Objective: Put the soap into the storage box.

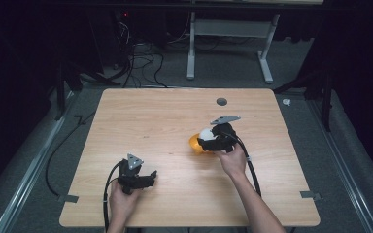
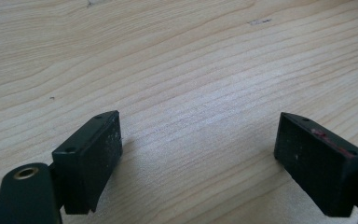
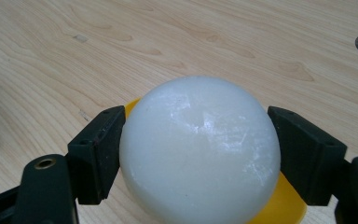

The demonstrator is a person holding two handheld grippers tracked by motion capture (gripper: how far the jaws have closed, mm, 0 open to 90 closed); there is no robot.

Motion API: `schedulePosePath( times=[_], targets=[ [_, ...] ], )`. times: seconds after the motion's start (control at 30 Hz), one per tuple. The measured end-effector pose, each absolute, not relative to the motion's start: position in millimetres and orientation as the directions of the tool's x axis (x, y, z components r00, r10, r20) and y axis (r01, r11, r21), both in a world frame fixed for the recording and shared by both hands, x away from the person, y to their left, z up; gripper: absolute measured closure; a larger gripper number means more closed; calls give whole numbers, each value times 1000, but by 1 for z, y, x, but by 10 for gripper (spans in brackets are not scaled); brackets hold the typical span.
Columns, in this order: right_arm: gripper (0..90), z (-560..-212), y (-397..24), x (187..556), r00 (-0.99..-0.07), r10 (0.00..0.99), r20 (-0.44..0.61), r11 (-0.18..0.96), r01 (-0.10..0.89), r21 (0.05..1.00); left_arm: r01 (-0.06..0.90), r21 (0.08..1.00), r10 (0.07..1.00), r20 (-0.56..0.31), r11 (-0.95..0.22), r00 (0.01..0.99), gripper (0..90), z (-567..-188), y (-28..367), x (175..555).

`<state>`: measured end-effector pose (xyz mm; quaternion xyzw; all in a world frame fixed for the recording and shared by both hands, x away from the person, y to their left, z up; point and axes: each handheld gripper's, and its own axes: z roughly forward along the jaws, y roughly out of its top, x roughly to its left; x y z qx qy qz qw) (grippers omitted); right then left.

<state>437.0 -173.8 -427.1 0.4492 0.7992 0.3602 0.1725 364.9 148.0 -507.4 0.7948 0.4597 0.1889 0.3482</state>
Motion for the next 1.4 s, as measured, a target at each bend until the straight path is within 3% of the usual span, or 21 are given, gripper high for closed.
schedulePosePath(
  times=[1.23,1.4],
  targets=[
    [230,-451,-168,452,-495,868,44,343,661,667,599,727,862,-19,-336,507,155,-507,148,365],
    [243,-445,-172,451,-496,866,67,313,641,701,598,727,862,-19,-336,507,154,-507,148,365]
  ],
)
